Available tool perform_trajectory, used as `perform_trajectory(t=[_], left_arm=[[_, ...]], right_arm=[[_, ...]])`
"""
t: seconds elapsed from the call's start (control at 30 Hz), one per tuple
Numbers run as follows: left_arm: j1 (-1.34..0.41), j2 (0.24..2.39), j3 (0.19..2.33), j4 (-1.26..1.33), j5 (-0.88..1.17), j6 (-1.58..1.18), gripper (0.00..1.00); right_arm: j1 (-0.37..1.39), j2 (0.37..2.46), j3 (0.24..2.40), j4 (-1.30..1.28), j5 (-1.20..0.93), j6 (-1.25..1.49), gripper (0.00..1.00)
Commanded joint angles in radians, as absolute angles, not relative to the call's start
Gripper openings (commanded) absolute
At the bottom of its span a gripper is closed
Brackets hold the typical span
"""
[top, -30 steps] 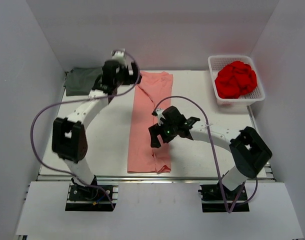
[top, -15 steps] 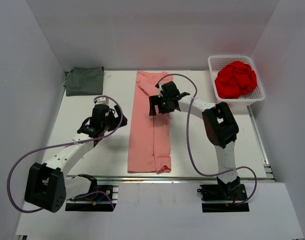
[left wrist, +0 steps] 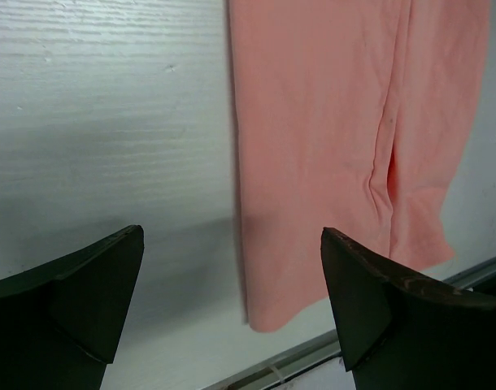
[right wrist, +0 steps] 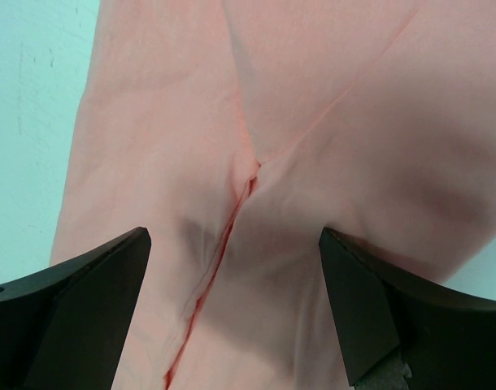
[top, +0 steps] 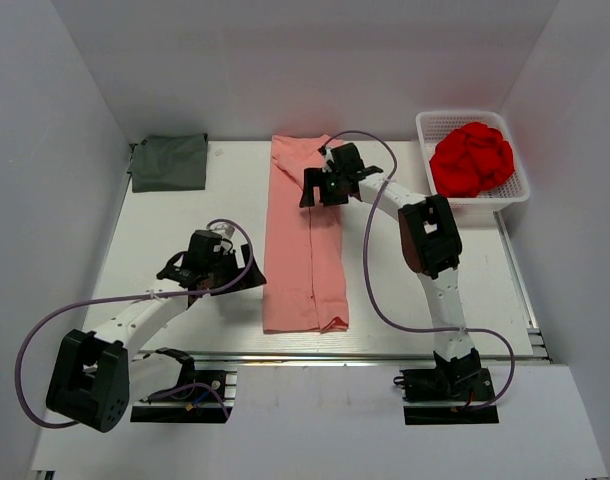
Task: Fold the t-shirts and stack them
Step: Grab the bottom of the folded rectangular tshirt with both arms
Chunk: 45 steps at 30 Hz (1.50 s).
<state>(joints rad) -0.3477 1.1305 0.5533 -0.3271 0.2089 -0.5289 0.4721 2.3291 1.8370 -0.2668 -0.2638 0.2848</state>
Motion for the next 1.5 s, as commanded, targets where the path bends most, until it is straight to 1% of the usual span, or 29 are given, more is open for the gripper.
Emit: perform_trajectory(t=[0.0,0.1,0.13,0.17,0.23,0.27,0.33,0.37,0.43,0.47,0.5,0.6,0.7,0.77,0.83,1.1,1.27,1.33,1.43,1.47], left_arm=[[-0.359,1.101,0.586,-0.399,0.293,-0.468,1.0],[-0.368,1.08,0.568,-0.449,0.345,-0.468,1.0],[-0.38,1.071,0.555,-0.449,0.368,-0.468,1.0],[-0.38,1.071,0.543,-0.449,0.388,-0.468,1.0],[-0.402,1.057,0.514,-0.459,0.428,-0.468,1.0],[-0.402,1.057,0.514,-0.459,0.428,-0.468,1.0],[-0.429,1.057,0.505,-0.482,0.437,-0.468,1.0],[-0.43,1.069,0.505,-0.506,0.424,-0.468,1.0],[-0.445,1.08,0.505,-0.515,0.413,-0.477,1.0],[-0.457,1.08,0.514,-0.525,0.413,-0.477,1.0],[-0.466,1.08,0.514,-0.525,0.413,-0.477,1.0],[-0.477,1.08,0.534,-0.543,0.393,-0.477,1.0],[-0.477,1.068,0.534,-0.534,0.379,-0.477,1.0],[-0.477,1.057,0.525,-0.512,0.393,-0.486,1.0],[-0.486,1.057,0.525,-0.512,0.393,-0.486,1.0],[-0.486,1.039,0.525,-0.545,0.359,-0.495,1.0],[-0.486,1.048,0.525,-0.545,0.359,-0.495,1.0],[-0.486,1.048,0.525,-0.545,0.359,-0.495,1.0],[-0.486,1.048,0.534,-0.569,0.345,-0.495,1.0],[-0.486,1.048,0.543,-0.589,0.335,-0.495,1.0]], right_arm=[[0.465,2.341,1.904,-0.304,-0.304,0.25,0.9],[0.472,2.257,1.888,-0.321,-0.315,0.212,0.9],[0.477,2.229,1.841,-0.313,-0.299,0.204,0.9],[0.48,2.121,1.769,-0.304,-0.292,0.203,0.9],[0.485,2.044,1.622,-0.244,-0.273,0.228,0.9],[0.486,1.925,1.471,-0.238,-0.267,0.253,0.9],[0.485,1.852,1.379,-0.25,-0.233,0.316,0.9],[0.486,1.741,1.239,-0.256,-0.197,0.33,0.9],[0.5,1.644,1.148,-0.278,-0.152,0.347,0.9],[0.503,1.616,1.076,-0.285,-0.19,0.345,0.9],[0.506,1.542,1.009,-0.284,-0.224,0.339,0.9],[0.543,1.479,0.905,-0.249,-0.496,0.281,0.9],[0.583,1.468,0.861,-0.165,-0.645,0.265,0.9],[0.61,1.502,0.821,-0.126,-0.765,0.264,0.9],[0.633,1.531,0.807,-0.112,-0.816,0.262,0.9],[0.664,1.595,0.652,-0.054,-0.859,0.278,0.9],[0.661,1.724,0.64,-0.061,-0.859,0.256,0.9],[0.661,1.718,0.679,-0.096,-0.85,0.232,0.9],[0.664,1.631,0.756,-0.168,-0.796,0.192,0.9],[0.666,1.561,0.802,-0.199,-0.752,0.183,0.9]])
